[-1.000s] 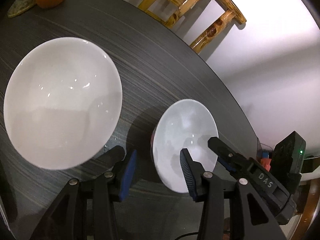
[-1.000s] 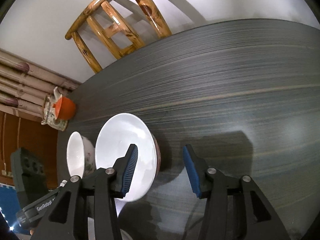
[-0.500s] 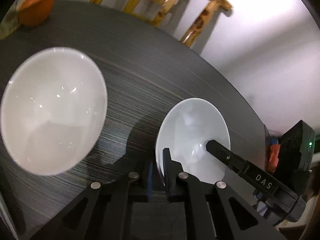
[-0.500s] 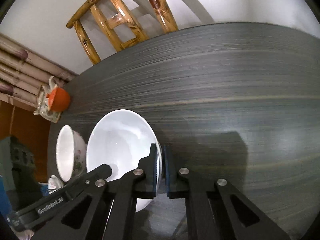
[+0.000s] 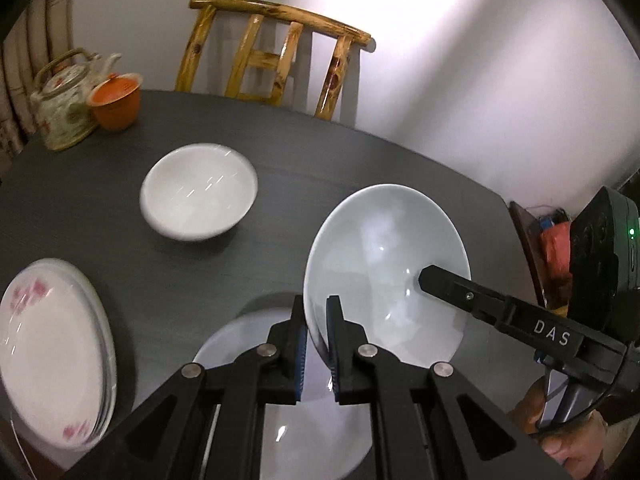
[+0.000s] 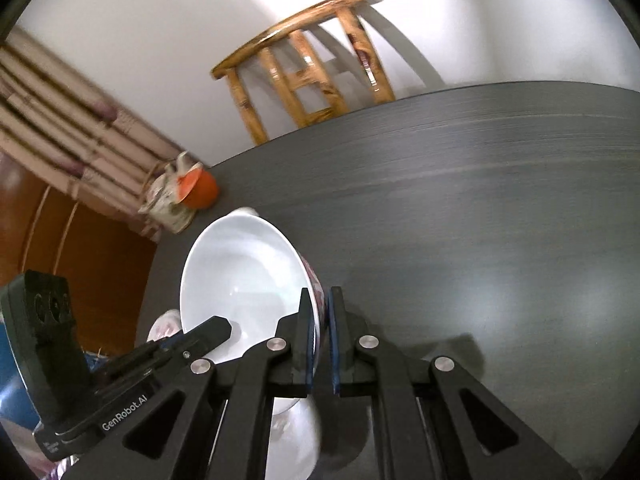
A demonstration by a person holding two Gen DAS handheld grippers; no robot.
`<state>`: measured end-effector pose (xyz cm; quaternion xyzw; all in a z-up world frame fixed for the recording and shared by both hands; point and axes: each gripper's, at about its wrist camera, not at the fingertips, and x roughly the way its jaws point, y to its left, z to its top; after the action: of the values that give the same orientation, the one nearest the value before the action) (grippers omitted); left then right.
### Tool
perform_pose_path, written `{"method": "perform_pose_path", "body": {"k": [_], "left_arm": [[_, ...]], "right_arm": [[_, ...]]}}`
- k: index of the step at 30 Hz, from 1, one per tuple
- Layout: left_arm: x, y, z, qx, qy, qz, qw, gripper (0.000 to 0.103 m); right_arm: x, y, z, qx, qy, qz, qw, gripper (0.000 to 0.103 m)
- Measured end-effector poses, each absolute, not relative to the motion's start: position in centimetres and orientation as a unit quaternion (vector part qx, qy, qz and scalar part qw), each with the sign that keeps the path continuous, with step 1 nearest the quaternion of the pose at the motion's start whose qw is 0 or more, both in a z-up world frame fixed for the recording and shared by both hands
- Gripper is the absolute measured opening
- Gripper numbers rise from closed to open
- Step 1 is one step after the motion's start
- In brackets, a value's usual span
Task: Organize plates and bowls
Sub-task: 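Lift the held white bowl and lower it into the large white bowl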
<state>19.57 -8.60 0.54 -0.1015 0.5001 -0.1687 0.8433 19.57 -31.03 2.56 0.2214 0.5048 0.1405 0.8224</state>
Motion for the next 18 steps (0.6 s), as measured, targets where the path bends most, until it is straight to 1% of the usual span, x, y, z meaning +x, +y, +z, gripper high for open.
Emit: {"method": "perform_pose_path", "body": {"k": [9,18], "left_arm": [[13.9,-5.3,-1.7,-0.071,0.521,-0.155,0.836,0.009],[12.3,-4.1,-5.5,-0.028,0.542,-0.143,0.828,0.011]], "right_arm": [[12.9,-27.1,1.2,0.219,0.521,0.154,0.811,0.009],[12.0,-25.1,-2.9,0.213,0.561,0.138,0.788,0.008]]}}
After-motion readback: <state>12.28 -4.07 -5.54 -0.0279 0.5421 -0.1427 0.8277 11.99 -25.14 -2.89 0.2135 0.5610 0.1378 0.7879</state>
